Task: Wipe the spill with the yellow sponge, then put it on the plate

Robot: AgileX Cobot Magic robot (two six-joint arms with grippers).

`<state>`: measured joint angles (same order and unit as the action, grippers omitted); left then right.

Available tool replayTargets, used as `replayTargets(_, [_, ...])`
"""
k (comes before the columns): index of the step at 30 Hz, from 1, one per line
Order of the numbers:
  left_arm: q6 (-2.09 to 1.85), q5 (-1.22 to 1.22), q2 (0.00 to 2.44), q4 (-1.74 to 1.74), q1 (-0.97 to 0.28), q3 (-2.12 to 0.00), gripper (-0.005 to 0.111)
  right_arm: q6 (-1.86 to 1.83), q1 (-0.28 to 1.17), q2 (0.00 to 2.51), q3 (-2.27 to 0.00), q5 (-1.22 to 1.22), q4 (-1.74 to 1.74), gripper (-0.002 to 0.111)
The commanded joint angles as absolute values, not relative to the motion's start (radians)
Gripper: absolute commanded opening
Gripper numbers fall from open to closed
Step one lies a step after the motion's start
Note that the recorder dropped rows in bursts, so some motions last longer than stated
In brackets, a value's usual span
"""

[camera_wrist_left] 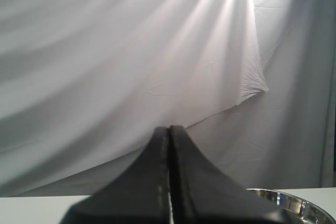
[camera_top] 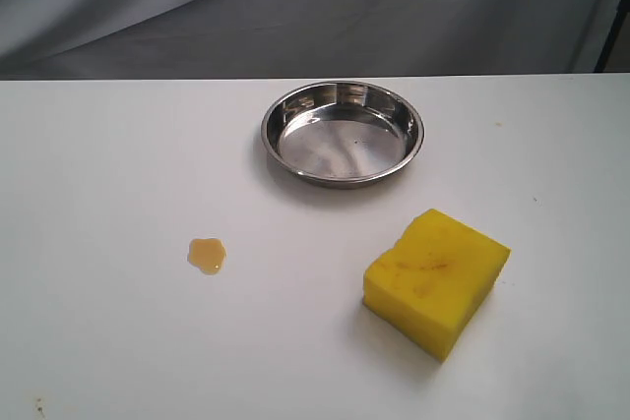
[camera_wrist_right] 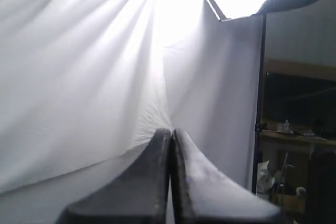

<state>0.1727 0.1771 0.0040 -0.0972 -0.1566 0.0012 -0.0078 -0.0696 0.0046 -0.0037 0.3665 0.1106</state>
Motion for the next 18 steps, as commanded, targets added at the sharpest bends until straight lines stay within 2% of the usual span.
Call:
replayTargets(1, [0.172, 0.184, 0.000, -0.093, -0.162, 0.000, 0.000, -0.016, -0.069, 0.000, 0.000, 0.447, 0.122, 0.000])
replayTargets(13, [0.172, 0.184, 0.000, -0.093, -0.162, 0.000, 0.000, 0.303, -0.069, 0.000, 0.000, 0.665, 0.122, 0.000])
replayTargets(18, [0.172, 0.184, 0.000, -0.093, -0.162, 0.000, 0.000, 0.333, -0.069, 0.000, -0.015, 0.630, 0.122, 0.000])
